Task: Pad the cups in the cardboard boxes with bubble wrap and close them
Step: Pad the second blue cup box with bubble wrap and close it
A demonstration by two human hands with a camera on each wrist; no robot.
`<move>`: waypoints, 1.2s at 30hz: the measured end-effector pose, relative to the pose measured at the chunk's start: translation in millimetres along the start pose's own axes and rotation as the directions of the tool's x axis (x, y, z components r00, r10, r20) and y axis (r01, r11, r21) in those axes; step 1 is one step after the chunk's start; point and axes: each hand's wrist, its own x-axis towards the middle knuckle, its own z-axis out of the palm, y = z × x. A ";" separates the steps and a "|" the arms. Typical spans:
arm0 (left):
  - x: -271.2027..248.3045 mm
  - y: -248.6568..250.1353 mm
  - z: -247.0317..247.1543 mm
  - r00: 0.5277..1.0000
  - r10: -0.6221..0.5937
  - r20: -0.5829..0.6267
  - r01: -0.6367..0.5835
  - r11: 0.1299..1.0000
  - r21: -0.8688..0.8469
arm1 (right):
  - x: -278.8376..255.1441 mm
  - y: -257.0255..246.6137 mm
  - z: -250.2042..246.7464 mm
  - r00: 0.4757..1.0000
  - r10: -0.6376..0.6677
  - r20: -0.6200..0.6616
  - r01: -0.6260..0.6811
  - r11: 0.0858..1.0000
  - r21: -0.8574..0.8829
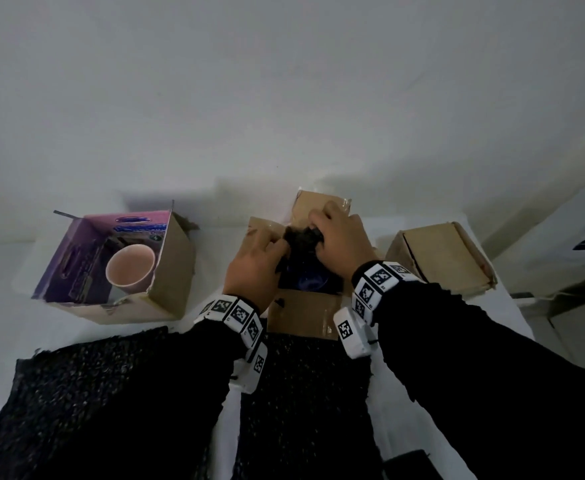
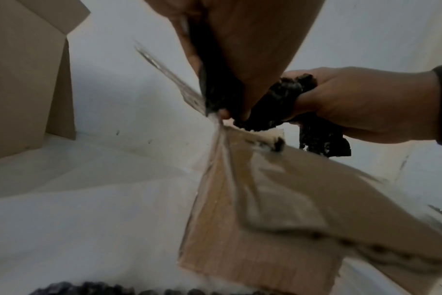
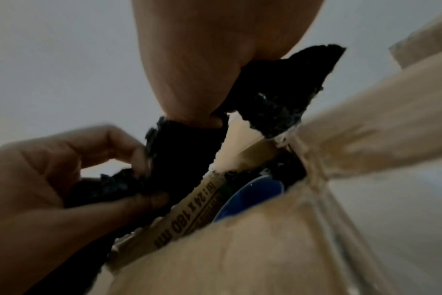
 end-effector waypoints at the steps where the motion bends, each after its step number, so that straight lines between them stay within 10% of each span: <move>1: 0.9 -3.3 2.8 1.000 -0.003 0.030 0.003 1.000 0.026 | 1.8 0.6 5.0 1.000 -0.019 0.014 0.019 1.000 0.001; 13: 4.7 -6.5 13.2 0.993 0.071 0.090 -0.086 0.981 0.174 | 11.4 20.5 29.8 0.978 -0.206 -0.036 0.196 0.962 -0.189; 18: 7.0 -4.8 16.9 0.942 -0.019 0.334 -0.056 0.975 0.214 | 12.1 17.5 38.6 0.948 -0.318 0.007 0.308 0.913 -0.268; 22: 0.2 10.4 14.8 0.961 0.116 0.252 -0.201 0.917 0.344 | 9.6 16.2 41.6 0.937 -0.341 0.076 0.347 0.882 -0.319; 31: 6.9 23.7 -4.7 0.931 -0.138 0.339 -0.059 0.858 0.511 | 11.8 13.7 47.5 0.937 -0.305 0.173 0.348 0.868 -0.354; 36: 24.3 21.7 -0.4 0.855 -0.228 0.466 -0.066 0.843 0.534 | 10.2 13.9 41.4 0.985 -0.172 -0.019 0.165 0.966 -0.198</move>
